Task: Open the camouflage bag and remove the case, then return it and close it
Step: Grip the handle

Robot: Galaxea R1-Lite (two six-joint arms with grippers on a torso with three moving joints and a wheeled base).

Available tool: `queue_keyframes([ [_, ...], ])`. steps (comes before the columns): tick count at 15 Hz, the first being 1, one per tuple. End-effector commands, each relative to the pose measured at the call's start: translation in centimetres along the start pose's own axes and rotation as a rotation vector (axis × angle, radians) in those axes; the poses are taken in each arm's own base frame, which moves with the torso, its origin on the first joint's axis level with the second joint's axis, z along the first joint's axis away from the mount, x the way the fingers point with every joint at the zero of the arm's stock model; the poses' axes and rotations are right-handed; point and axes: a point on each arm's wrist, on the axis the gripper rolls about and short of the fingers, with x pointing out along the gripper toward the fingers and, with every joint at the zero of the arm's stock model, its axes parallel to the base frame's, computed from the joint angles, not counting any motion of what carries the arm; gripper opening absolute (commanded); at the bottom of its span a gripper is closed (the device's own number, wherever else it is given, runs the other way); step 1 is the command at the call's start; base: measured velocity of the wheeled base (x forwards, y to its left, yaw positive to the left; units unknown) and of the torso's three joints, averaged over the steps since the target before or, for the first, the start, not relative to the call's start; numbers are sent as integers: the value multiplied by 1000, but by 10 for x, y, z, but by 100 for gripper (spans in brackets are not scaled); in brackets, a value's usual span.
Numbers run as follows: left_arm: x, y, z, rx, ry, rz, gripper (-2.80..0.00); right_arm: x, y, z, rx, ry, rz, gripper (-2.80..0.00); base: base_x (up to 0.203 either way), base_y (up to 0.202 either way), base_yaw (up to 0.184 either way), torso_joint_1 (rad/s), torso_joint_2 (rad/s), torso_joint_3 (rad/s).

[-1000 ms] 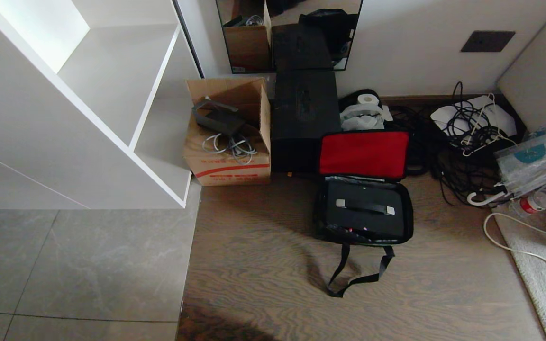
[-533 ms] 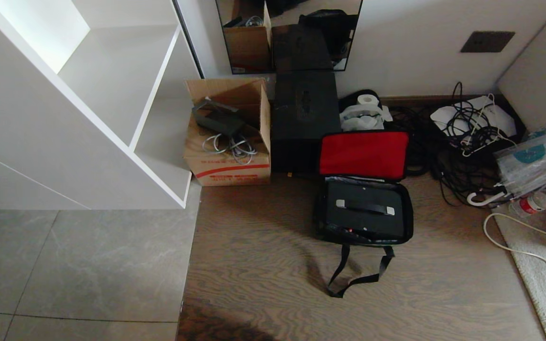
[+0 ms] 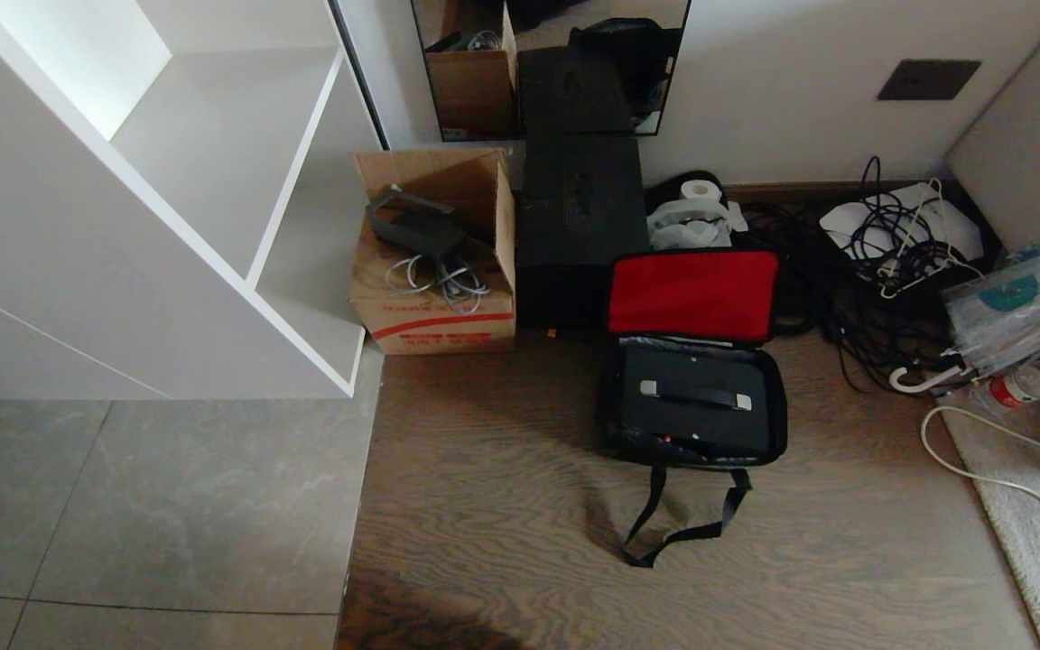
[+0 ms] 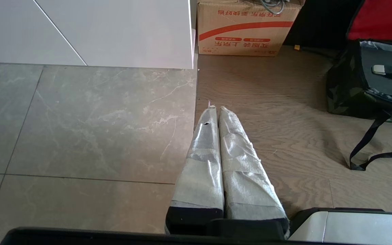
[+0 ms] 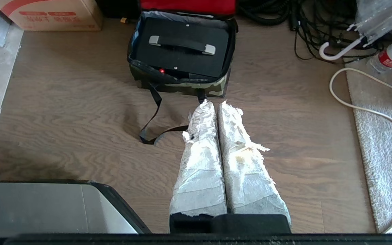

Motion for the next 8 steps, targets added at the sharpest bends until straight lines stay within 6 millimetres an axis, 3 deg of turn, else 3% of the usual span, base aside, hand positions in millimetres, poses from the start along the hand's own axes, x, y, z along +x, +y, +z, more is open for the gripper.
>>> queue_keyframes([
  [1,0,0,0,0,-1,0,-280,0,0,0,0,5,0,-280,0,0,0,0,0,0],
  [8,0,0,0,0,0,0,-280,0,0,0,0,5,1,-280,0,0,0,0,0,0],
])
